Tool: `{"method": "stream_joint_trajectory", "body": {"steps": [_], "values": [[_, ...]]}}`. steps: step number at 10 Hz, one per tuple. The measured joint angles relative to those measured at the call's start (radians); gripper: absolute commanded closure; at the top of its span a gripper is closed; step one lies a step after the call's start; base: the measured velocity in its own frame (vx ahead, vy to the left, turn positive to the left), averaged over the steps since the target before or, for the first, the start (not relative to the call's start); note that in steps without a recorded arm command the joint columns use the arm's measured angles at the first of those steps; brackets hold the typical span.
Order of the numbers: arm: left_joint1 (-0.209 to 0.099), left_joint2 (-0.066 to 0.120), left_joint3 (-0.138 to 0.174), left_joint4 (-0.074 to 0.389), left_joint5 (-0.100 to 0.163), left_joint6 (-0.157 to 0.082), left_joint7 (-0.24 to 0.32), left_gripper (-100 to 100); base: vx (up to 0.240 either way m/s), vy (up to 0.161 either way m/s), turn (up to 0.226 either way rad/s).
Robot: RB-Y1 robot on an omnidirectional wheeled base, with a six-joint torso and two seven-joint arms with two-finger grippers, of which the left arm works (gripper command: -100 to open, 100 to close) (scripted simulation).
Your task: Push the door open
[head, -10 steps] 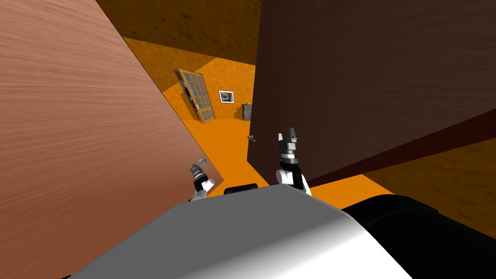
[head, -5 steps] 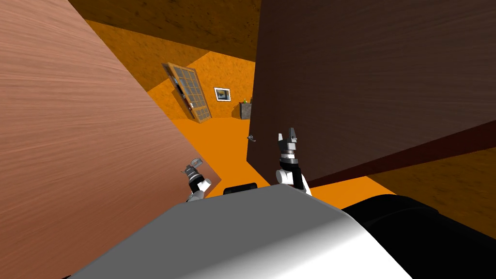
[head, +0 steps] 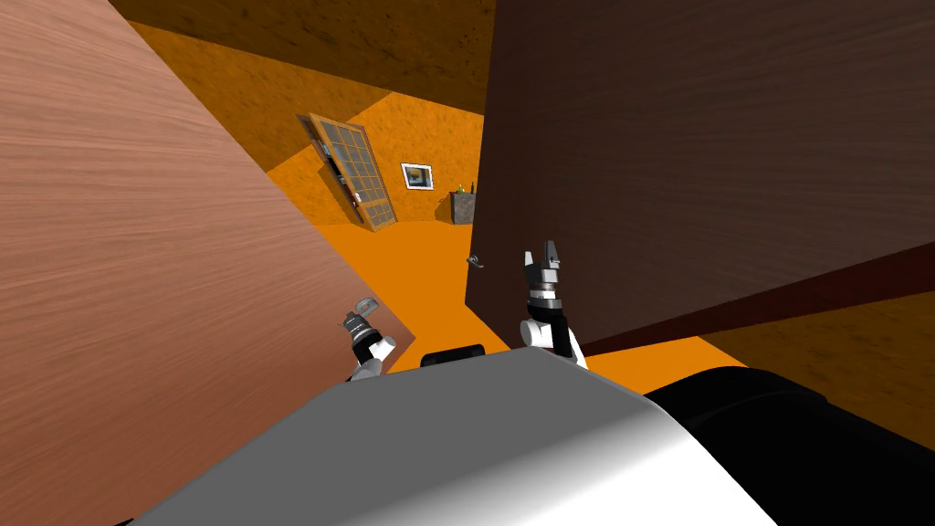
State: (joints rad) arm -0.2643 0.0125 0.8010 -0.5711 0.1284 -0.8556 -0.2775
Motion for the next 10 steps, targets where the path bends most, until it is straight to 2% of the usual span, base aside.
{"method": "stream_joint_trajectory", "body": {"steps": [1,2,3,4,5,7,8,10], "values": [[-0.024,0.030,0.014,0.088,0.008,-0.048,0.002,100,0.055,0.053,-0.049],[-0.020,0.027,0.020,0.103,0.010,-0.057,0.000,100,0.026,0.029,0.005],[0.023,-0.016,0.019,-0.004,0.007,0.003,-0.008,100,0.043,0.021,-0.072],[0.004,0.008,0.033,0.034,0.016,-0.006,-0.008,100,0.054,0.033,-0.056],[0.017,-0.002,0.040,0.005,0.019,-0.007,-0.009,100,0.033,0.027,0.021],[0.002,0.015,0.045,0.019,0.022,-0.018,-0.008,100,0.010,0.011,0.003],[0.006,0.011,0.045,0.005,0.021,-0.014,-0.008,100,0.000,0.000,0.000],[0.042,-0.030,0.053,-0.090,0.023,0.031,-0.018,100,0.061,0.027,-0.053]]}}
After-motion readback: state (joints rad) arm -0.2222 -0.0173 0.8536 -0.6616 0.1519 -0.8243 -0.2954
